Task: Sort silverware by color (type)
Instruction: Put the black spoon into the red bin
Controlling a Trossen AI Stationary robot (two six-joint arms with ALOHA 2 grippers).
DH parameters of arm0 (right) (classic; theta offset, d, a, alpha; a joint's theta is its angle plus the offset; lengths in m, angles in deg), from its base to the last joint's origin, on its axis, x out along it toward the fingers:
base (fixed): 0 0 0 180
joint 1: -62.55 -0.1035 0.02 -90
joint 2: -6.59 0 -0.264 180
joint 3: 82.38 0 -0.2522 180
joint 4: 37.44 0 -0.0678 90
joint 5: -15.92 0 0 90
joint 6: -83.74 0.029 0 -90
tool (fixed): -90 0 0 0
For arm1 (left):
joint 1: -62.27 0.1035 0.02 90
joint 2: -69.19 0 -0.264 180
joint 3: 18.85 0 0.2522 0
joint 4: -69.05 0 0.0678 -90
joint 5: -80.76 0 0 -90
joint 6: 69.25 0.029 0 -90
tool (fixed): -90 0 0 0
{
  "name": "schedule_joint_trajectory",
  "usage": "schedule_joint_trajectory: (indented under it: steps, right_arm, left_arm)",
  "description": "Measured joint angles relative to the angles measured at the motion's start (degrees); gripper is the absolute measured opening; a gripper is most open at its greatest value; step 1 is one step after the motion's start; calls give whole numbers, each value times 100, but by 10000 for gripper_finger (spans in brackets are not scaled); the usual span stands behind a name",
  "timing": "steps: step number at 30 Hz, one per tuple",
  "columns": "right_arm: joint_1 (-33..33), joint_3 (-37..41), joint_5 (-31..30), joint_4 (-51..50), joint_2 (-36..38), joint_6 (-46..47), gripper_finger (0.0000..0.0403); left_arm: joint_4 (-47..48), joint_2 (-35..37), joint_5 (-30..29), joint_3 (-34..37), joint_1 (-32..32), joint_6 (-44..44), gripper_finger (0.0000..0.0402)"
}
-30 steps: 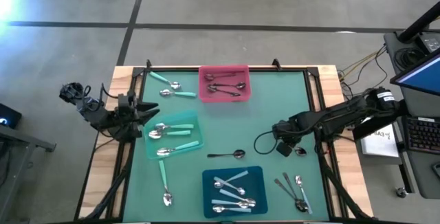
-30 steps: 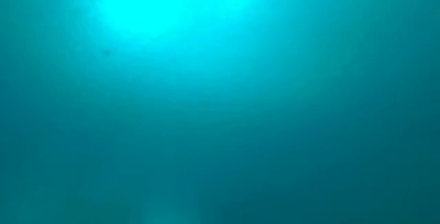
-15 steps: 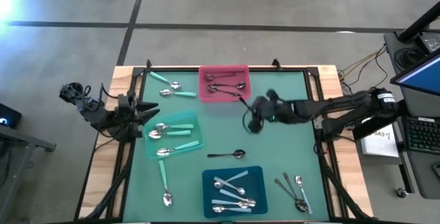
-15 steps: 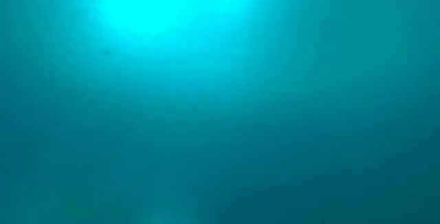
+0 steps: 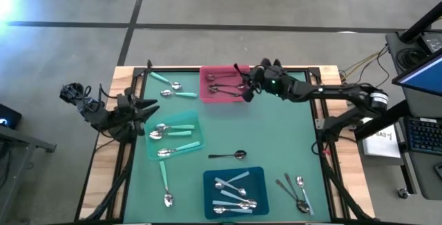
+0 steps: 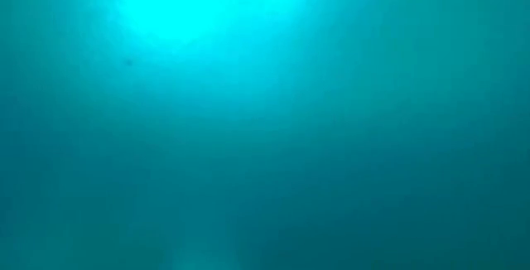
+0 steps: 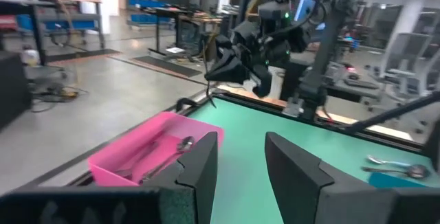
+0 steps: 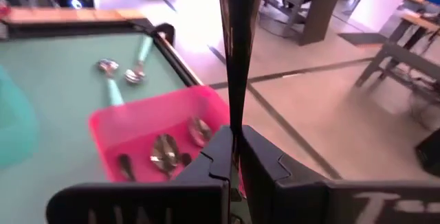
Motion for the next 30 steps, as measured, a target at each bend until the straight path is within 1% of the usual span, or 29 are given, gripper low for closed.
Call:
schedule_joint_trajectory:
  steps: [3, 5, 9, 13, 15, 17, 19, 21, 24, 27, 28, 30]
  right_arm:
    - [227, -2, 20, 501, -478, -197, 9]
    - [347, -2, -25, 854, -793, -174, 12]
    - [498, -2, -22, 1291, -1177, -41, 31]
    - [529, -28, -23, 1272, -1220, 41, 59]
    - [525, -28, -19, 1258, -1109, 47, 75]
    - [515, -28, -19, 1024, -907, 159, 92]
    - [503, -37, 28, 436, -611, 587, 105]
    - [501, -37, 264, -431, -226, 1164, 115]
    - [503, -37, 1029, -1856, 382, 2107, 121]
    - [383, -37, 1901, -3146, 897, 2790, 119]
    - [277, -37, 2093, -3568, 1044, 3013, 117]
    - [-42, -37, 2229, -4283, 1276, 3397, 113]
  left_arm:
    - [0, 0, -49, 0, 0, 65, 107]
    - [0, 0, -49, 0, 0, 55, 107]
    - [-1, 0, -49, 0, 0, 30, 107]
    - [0, 1, -49, 0, 0, 28, 107]
    - [0, 8, -49, 0, 0, 29, 107]
    - [0, 12, -50, 0, 1, 37, 107]
    - [0, 13, -49, 0, 0, 37, 107]
    - [0, 20, -49, 0, 2, 37, 107]
    - [0, 39, -49, 0, 0, 41, 107]
    - [0, 64, -45, 0, 0, 43, 107]
    - [0, 71, -45, -1, 0, 42, 107]
    - [0, 78, -45, -2, 1, 43, 107]
